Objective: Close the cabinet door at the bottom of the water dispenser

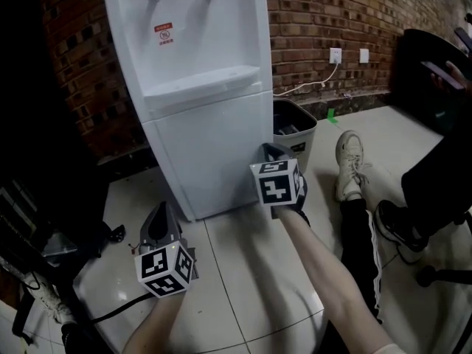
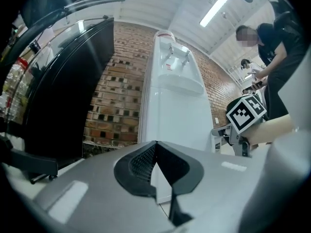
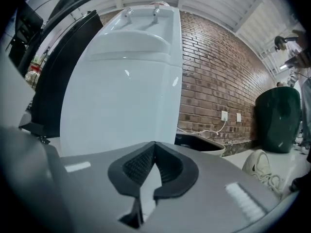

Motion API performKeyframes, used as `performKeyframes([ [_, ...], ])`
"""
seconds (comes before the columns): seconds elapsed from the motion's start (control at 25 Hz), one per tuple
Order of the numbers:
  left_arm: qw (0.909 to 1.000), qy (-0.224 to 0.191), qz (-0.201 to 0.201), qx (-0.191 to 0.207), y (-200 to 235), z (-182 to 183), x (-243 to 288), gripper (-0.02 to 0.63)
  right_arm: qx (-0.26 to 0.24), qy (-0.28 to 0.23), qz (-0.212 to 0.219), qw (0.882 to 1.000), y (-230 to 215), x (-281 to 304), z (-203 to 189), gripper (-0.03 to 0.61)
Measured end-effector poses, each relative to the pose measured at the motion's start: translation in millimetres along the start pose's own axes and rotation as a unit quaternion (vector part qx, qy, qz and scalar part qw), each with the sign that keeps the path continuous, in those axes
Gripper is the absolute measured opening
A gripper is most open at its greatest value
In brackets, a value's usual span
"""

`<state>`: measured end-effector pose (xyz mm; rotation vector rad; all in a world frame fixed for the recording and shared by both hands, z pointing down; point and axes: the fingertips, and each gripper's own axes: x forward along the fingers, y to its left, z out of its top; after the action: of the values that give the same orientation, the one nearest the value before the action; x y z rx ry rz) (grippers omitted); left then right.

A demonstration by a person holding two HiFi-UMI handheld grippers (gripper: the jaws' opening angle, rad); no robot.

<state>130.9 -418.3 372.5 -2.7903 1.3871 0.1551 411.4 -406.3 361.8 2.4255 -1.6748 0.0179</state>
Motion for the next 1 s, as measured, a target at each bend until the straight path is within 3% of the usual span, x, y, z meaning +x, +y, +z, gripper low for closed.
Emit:
performKeyframes([
  [0.2,1.0,0.001,-0.006,0.001,-3.2,-2.8,2.1,0.003,-0.022,0.0,-0.001,1.0,1.4,-0.6,-4.6,0.0],
  [0.32,0.9997,0.001,0.008,-0.023,3.4,0.8,-5.4,0.003,-0.028,-0.005,0.012,1.0,9.6,-13.0,0.8,0.0],
  [0.4,0.9993,-0.005,0.007,-0.036,0.8,10.1,-16.1,0.003,-0.105,-0.011,0.014,0.994,18.6,-26.9,11.0,0.0],
  [0.48,0.9995,-0.009,-0.007,-0.028,-10.0,19.7,-33.0,0.003,-0.212,-0.019,0.022,0.977,29.3,-44.8,22.1,0.0],
  [0.56,0.9996,-0.008,-0.014,-0.025,-17.2,25.6,-54.7,0.003,-0.261,-0.025,0.034,0.964,35.2,-70.2,33.5,0.0],
  [0.8,0.9979,-0.037,0.003,-0.053,-17.5,61.4,-102.3,0.003,-0.22,-0.044,0.091,0.97,60.8,-156.1,58.1,0.0],
  [0.88,0.9981,-0.048,-0.01,-0.036,-17.9,72.6,-124.8,0.003,-0.205,-0.06,0.106,0.971,74.7,-181.3,63.4,0.0],
  [1.0,0.9978,-0.06,-0.026,0.009,-15.0,79.8,-156.1,0.003,-0.124,-0.082,0.138,0.979,94.4,-214.5,70.0,0.0],
])
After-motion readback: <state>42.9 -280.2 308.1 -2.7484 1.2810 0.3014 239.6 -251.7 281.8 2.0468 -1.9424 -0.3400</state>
